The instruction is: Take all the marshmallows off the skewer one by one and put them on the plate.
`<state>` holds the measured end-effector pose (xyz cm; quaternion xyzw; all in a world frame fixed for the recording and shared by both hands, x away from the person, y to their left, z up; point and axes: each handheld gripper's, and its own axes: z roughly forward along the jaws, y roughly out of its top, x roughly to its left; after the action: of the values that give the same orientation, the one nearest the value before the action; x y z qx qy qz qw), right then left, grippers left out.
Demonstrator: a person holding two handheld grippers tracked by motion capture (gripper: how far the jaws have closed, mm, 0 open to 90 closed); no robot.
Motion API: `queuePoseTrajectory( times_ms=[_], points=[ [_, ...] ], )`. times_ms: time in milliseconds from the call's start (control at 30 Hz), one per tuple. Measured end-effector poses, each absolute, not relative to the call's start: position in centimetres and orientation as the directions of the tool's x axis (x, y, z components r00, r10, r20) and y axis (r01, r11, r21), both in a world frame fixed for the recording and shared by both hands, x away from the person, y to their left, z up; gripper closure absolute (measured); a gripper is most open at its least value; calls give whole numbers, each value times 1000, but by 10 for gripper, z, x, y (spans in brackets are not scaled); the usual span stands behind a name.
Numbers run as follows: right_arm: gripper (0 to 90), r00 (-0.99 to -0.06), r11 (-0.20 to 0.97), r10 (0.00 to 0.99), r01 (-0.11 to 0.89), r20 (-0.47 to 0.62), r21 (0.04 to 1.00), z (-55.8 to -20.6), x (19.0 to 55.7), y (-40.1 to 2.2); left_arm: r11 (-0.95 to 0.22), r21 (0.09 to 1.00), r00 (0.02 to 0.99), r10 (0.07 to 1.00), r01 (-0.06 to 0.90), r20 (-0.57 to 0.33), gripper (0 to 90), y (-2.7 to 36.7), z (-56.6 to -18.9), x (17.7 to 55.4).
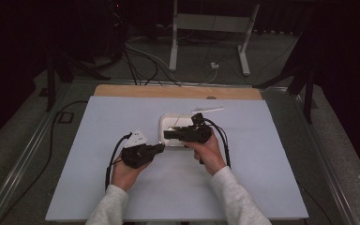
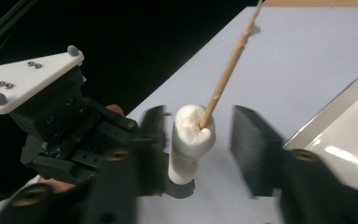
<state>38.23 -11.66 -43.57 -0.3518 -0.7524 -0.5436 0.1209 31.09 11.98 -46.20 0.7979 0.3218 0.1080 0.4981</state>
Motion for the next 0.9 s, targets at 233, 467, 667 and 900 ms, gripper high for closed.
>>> queuePoseTrajectory(
  times_ms=[233, 467, 667, 900],
  points=[
    [778, -729, 161, 378, 658, 570, 735, -433, 381, -119, -302, 868, 774, 618, 394, -137, 900, 119, -462, 310],
    [793, -725, 154, 388, 660, 569, 736, -431, 382, -125, -315, 870, 783, 610, 380, -121, 900, 118, -464, 309],
    [800, -698, 59, 403, 665, 592, 745, -420, 387, -150, -342, 868, 794, 601, 361, -93, 900, 120, -464, 306],
    [800, -700, 66, 416, 660, 580, 749, -416, 386, -155, -355, 868, 800, 595, 348, -78, 900, 121, -466, 307]
  ],
)
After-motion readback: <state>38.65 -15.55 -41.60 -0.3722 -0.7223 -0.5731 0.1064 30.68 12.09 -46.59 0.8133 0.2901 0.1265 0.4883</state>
